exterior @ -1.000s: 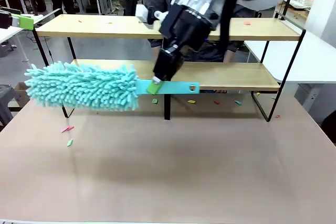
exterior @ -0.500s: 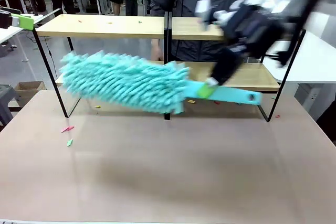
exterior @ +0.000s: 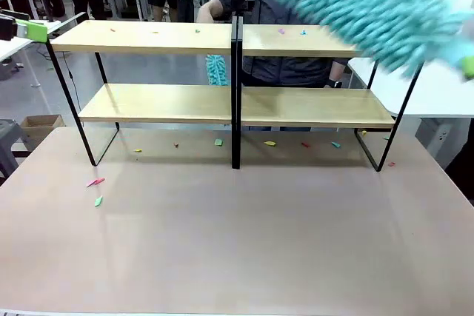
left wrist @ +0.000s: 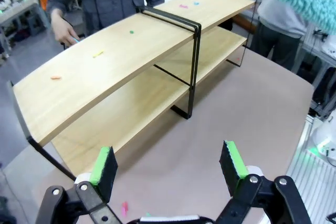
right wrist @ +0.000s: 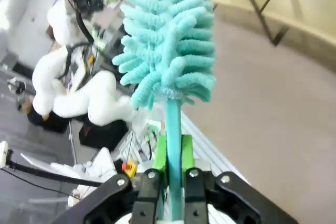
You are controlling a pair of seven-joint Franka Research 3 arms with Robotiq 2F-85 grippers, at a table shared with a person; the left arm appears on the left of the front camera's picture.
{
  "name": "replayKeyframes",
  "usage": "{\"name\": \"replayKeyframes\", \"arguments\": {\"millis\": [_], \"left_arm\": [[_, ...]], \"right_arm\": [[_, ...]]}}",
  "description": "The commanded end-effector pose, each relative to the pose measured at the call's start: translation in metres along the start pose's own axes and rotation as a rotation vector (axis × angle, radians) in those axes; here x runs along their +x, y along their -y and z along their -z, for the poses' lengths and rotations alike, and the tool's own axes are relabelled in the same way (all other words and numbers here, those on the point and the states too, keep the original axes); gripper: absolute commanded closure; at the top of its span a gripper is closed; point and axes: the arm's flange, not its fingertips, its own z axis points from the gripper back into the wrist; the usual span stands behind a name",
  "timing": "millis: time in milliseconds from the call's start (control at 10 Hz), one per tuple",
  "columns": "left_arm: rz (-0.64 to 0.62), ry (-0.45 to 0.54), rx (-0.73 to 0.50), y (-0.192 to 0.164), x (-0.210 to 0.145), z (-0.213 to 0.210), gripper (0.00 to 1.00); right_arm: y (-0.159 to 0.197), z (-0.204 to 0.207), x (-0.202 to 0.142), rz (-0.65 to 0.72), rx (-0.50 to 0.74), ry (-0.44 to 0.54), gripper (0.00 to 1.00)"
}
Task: Clean the shelves.
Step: Clean a randomly selected level of the Shelf with the Duster.
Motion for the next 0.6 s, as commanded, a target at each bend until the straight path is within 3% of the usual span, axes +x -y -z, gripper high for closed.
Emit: {"name": "replayKeyframes", "arguments": {"millis": [0,300,400,500], "left_arm": [[-0.006,0.0,-0.005,0.0,-0.001,0.002,0.0],[-0.006,0.0,-0.005,0.0,-0.001,0.002,0.0],[-0.006,0.0,-0.005,0.0,-0.001,0.002,0.0],[-0.006,0.0,-0.005,0.0,-0.001,0.002,0.0]], "right_arm": [[-0.017,-0.037,0.0,-0.01,-0.054,0.036,0.87],[-0.02,-0.093,-0.008,0.003,-0.162,0.046,0.87],[-0.01,-0.076,-0.004,0.071,-0.206,0.108,0.87],[-0.025,-0.086,-0.009,-0.014,-0.156,0.07,0.87]]}}
